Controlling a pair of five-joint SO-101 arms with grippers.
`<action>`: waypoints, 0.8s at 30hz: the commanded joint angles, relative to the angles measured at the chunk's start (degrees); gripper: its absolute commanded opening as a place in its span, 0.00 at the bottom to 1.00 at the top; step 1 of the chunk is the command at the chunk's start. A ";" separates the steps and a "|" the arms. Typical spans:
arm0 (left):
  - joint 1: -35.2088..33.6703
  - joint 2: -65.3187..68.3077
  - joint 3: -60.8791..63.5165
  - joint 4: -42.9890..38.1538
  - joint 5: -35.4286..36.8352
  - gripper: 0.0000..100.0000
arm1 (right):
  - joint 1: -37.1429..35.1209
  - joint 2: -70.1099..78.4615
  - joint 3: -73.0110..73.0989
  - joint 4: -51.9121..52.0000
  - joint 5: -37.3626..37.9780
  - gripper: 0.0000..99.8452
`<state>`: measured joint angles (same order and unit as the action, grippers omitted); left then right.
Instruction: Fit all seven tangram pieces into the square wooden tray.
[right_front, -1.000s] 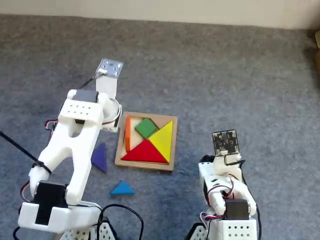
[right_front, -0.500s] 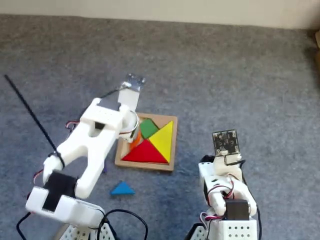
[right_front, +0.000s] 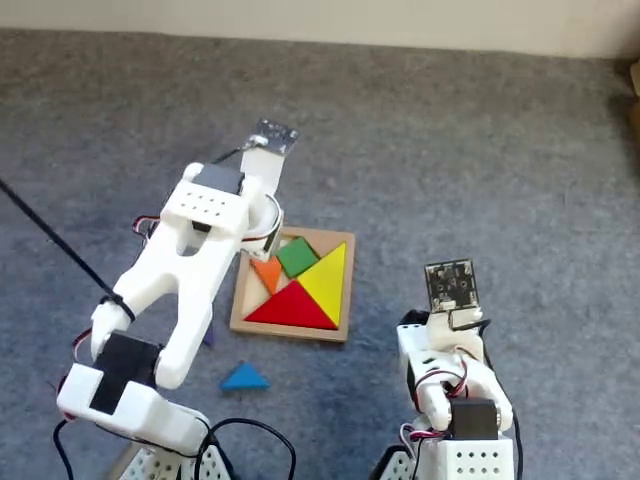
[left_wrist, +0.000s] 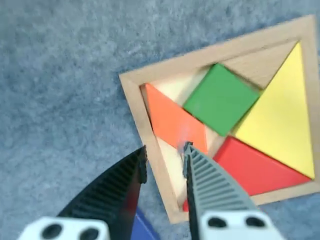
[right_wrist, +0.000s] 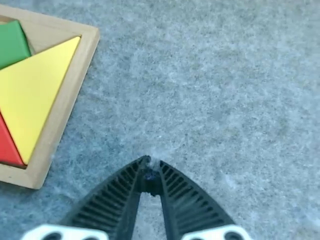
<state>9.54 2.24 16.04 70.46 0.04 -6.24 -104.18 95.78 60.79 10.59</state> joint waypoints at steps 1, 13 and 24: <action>1.19 -2.51 -2.33 -2.90 -0.09 0.14 | 0.66 -1.10 5.85 -0.13 -0.09 0.00; 3.65 10.07 -0.57 -8.44 -0.97 0.14 | 0.66 -1.10 5.85 -0.13 -0.09 0.00; 3.65 14.73 -0.66 0.35 -19.08 0.14 | 0.66 -1.10 5.85 -0.13 -0.09 0.00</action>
<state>12.44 15.60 14.99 67.65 -16.22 -6.24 -104.18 95.78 60.79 10.59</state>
